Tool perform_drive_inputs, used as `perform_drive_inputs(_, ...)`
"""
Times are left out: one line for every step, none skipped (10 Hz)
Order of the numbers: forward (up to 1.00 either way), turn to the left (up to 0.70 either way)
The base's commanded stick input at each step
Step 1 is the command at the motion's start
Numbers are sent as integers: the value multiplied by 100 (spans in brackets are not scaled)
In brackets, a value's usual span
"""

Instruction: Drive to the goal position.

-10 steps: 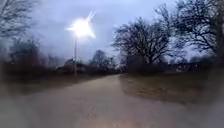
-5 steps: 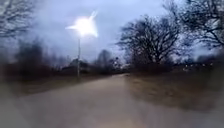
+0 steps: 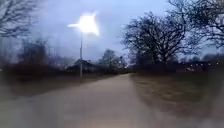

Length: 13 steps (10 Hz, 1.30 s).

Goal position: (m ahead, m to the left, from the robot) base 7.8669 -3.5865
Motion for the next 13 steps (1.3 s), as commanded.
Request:
perform_drive_inputs(100, 4)
perform_drive_inputs(100, 4)
perform_drive_inputs(100, 4)
perform_drive_inputs(100, 4)
perform_drive_inputs(100, 4)
perform_drive_inputs(100, 1)
perform_drive_inputs(100, -4)
perform_drive_inputs(100, -9)
perform_drive_inputs(100, -14)
perform_drive_inputs(100, -11)
perform_drive_inputs(100, -7)
perform_drive_inputs(100, -3)
perform_drive_inputs(100, 1)
